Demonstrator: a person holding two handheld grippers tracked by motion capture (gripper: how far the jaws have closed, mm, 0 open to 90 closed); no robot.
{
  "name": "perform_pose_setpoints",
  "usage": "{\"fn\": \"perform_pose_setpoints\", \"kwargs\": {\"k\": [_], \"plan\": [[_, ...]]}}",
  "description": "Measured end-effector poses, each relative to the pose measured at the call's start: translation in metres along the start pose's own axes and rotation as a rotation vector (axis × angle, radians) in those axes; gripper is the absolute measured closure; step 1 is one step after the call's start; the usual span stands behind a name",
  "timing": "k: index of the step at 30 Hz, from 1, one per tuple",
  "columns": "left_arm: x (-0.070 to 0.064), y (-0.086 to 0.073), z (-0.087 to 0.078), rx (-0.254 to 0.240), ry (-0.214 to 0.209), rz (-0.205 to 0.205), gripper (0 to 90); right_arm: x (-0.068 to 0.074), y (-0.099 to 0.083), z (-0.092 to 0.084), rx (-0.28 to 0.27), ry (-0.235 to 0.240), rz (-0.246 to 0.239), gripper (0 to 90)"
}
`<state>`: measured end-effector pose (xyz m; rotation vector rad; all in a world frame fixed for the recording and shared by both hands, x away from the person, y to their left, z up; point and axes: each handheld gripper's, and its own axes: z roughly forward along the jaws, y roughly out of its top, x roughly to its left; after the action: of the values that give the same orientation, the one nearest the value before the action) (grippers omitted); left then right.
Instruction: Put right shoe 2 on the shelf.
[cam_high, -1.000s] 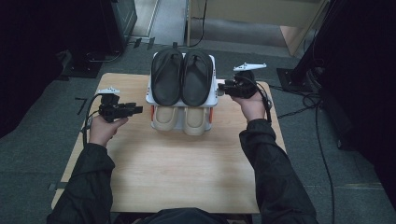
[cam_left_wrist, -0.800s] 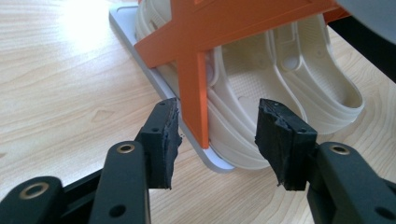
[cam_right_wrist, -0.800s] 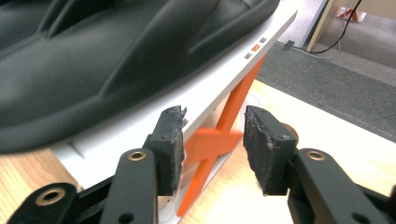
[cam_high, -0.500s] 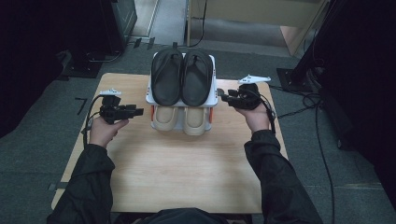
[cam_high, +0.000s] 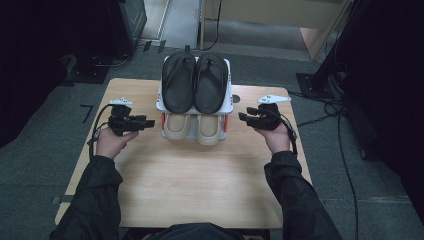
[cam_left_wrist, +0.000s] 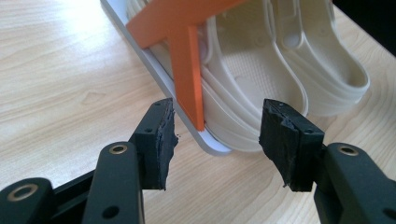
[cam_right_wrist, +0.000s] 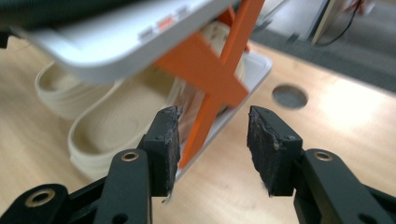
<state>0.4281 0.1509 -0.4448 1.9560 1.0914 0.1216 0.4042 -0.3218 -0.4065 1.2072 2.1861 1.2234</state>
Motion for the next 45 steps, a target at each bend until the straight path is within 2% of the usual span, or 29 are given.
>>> {"fn": "perform_pose_setpoints", "kwargs": {"k": [3,5,7,9,17,21,24,27,30,32,35,39,45], "plan": [[-0.003,-0.002,0.0,0.004,-0.002,0.009,45.1,0.001,-0.009,0.0,-0.008,0.0,-0.003,54.3],[-0.005,-0.004,0.0,0.005,-0.004,0.013,45.0,0.001,-0.014,-0.001,0.01,0.009,0.004,54.1],[-0.007,-0.005,-0.001,0.011,-0.004,0.015,44.9,0.002,-0.021,-0.001,-0.003,0.011,0.004,54.1],[-0.009,-0.006,-0.001,0.013,-0.005,0.02,44.6,0.001,-0.026,-0.002,0.014,0.022,0.018,53.7],[-0.018,-0.01,-0.002,0.025,-0.015,0.036,43.3,0.005,-0.052,-0.004,0.035,0.037,0.012,53.1],[-0.022,-0.012,-0.001,0.029,-0.022,0.048,43.1,0.007,-0.065,-0.004,0.024,0.041,0.019,52.2],[-0.026,-0.014,-0.001,0.029,-0.023,0.061,42.9,0.009,-0.07,-0.006,0.024,0.038,0.026,51.3],[-0.027,-0.015,-0.002,0.023,-0.028,0.062,42.3,0.009,-0.072,-0.008,0.025,0.061,0.048,49.8],[-0.028,-0.016,0.0,0.024,-0.03,0.07,41.9,0.013,-0.078,-0.01,-0.001,0.063,0.025,49.8],[-0.028,-0.017,0.002,0.026,-0.032,0.067,41.5,0.014,-0.083,-0.008,0.019,0.081,0.026,49.2],[-0.028,-0.017,0.004,0.031,-0.031,0.073,40.7,0.014,-0.088,-0.004,0.019,0.073,0.017,48.9],[-0.027,-0.017,0.006,0.035,-0.039,0.061,39.0,0.013,-0.088,-0.002,0.019,0.08,0.039,47.5],[-0.027,-0.018,0.007,0.042,-0.037,0.062,38.2,0.013,-0.087,-0.002,0.014,0.075,0.031,46.9]]}}
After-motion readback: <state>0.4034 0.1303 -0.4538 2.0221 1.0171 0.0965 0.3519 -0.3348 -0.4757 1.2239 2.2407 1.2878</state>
